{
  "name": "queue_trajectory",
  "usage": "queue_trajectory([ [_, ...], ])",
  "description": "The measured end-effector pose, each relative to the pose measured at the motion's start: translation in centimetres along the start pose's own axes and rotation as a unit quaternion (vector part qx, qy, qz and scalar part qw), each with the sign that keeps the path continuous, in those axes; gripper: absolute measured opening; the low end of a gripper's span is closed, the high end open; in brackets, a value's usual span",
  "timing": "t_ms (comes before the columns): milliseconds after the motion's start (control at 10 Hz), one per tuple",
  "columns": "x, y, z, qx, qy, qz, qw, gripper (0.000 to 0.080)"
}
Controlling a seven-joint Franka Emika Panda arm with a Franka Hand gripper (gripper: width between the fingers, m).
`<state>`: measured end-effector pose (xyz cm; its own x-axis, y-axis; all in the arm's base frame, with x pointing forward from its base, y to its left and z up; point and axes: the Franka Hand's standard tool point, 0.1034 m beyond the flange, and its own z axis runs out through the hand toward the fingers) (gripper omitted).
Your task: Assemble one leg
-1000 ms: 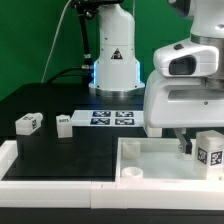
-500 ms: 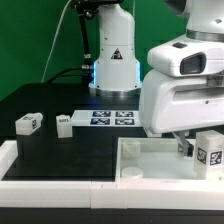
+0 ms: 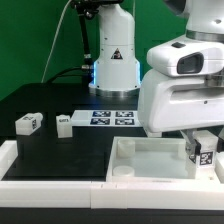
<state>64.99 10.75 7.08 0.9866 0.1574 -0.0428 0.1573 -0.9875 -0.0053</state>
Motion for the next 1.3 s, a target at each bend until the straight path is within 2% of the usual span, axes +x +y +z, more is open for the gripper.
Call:
queue_trajectory([
  [200, 0.0, 0.2, 0.0, -0.001, -0.002, 0.162, 0.987, 0.029],
  [400, -0.2, 0.3, -0.1, -0.002, -0.009, 0.3, 0.954, 0.029],
  [900, -1.3, 1.8, -0.3, -0.041, -0.021, 0.492, 0.87, 0.0302],
  [1000, -1.3, 2.0, -0.2, -0.043, -0.02, 0.499, 0.865, 0.0302],
  [1200, -1.3, 2.0, -0.2, -0.043, -0.02, 0.498, 0.866, 0.0547],
  [1300, -1.4, 2.0, -0.2, -0.043, -0.02, 0.498, 0.866, 0.0617],
])
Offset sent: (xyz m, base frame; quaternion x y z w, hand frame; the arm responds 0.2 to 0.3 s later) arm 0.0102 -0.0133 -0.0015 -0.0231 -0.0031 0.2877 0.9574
